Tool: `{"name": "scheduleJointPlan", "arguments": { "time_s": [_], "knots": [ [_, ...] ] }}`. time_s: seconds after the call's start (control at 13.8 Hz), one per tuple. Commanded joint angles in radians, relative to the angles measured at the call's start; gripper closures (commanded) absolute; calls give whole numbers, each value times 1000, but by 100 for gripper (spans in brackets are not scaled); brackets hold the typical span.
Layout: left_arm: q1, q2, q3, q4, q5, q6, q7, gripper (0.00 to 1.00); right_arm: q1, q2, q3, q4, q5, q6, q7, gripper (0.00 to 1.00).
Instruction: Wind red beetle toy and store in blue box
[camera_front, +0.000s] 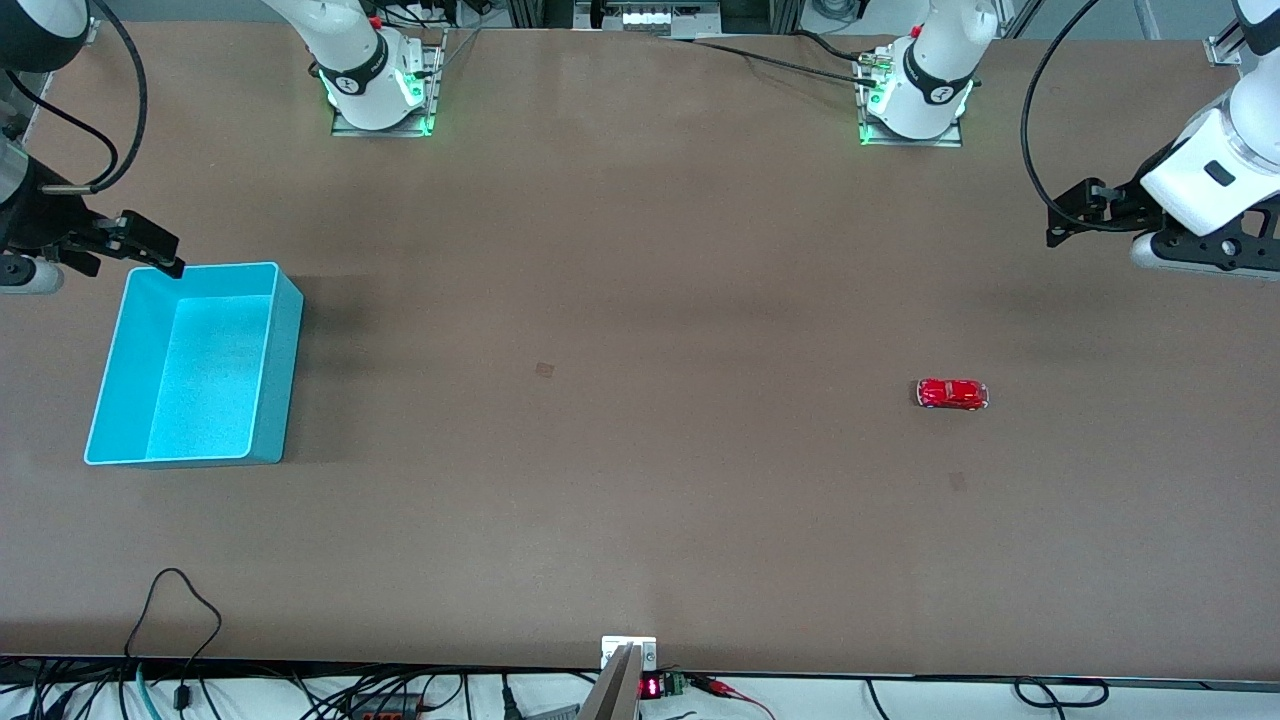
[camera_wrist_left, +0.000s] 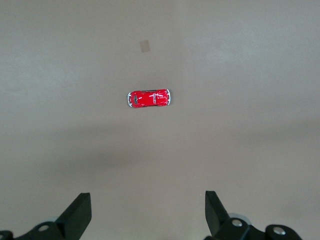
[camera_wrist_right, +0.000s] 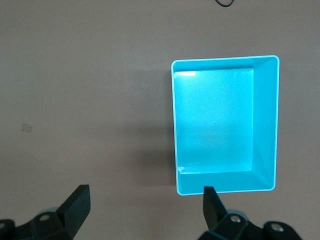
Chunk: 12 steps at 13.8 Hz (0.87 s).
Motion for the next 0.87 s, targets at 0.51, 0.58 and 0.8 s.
{"name": "scheduleJointPlan", "arguments": {
  "time_s": [0.51, 0.58, 0.8],
  "knots": [
    [6, 10, 2, 27, -19, -24, -13, 0, -8, -11, -12, -7, 9, -7, -36, 0],
    [4, 10, -5, 29, -15, -27, -11, 0, -10, -11, -12, -7, 9, -5, -38, 0],
    [0, 11, -8, 38, -19, -77, -1, 0, -24, -8, -13, -7, 8, -4, -38, 0]
  ]
}}
